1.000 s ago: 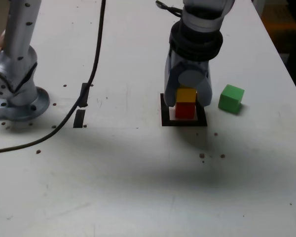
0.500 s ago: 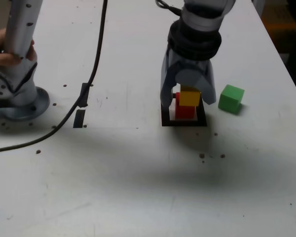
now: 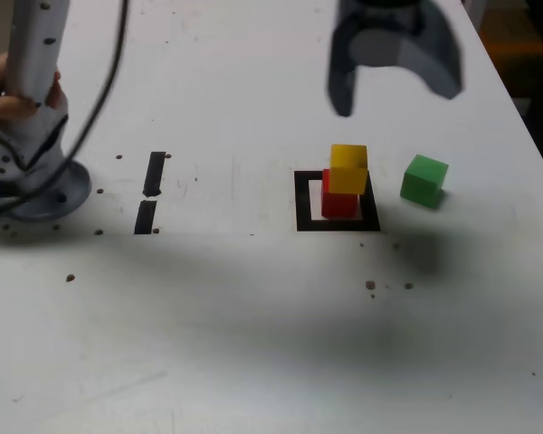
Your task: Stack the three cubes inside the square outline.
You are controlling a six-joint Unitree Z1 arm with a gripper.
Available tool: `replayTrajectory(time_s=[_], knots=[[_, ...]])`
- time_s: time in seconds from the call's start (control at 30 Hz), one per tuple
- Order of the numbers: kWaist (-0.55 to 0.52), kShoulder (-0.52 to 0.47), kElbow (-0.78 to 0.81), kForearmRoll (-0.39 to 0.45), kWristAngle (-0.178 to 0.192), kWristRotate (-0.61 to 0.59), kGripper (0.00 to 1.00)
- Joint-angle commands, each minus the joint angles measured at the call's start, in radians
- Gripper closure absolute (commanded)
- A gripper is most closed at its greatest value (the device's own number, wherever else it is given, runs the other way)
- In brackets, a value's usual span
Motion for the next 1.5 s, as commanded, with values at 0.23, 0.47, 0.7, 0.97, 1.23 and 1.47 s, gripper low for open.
replayTrajectory(time_s=[0.23, 0.47, 0.7, 0.97, 1.23, 1.47], knots=[[0.027, 0.146, -0.193, 0.003, 0.022, 0.266, 0.04], [0.057, 0.223, -0.153, 0.000, 0.020, 0.380, 0.04], [0.074, 0.267, -0.132, -0.020, 0.011, 0.413, 0.07], [0.076, 0.273, -0.023, -0.155, -0.055, 0.410, 0.14], [0.080, 0.282, 0.011, -0.197, -0.052, 0.380, 0.39], [0.081, 0.281, 0.012, -0.228, -0.054, 0.370, 0.66]])
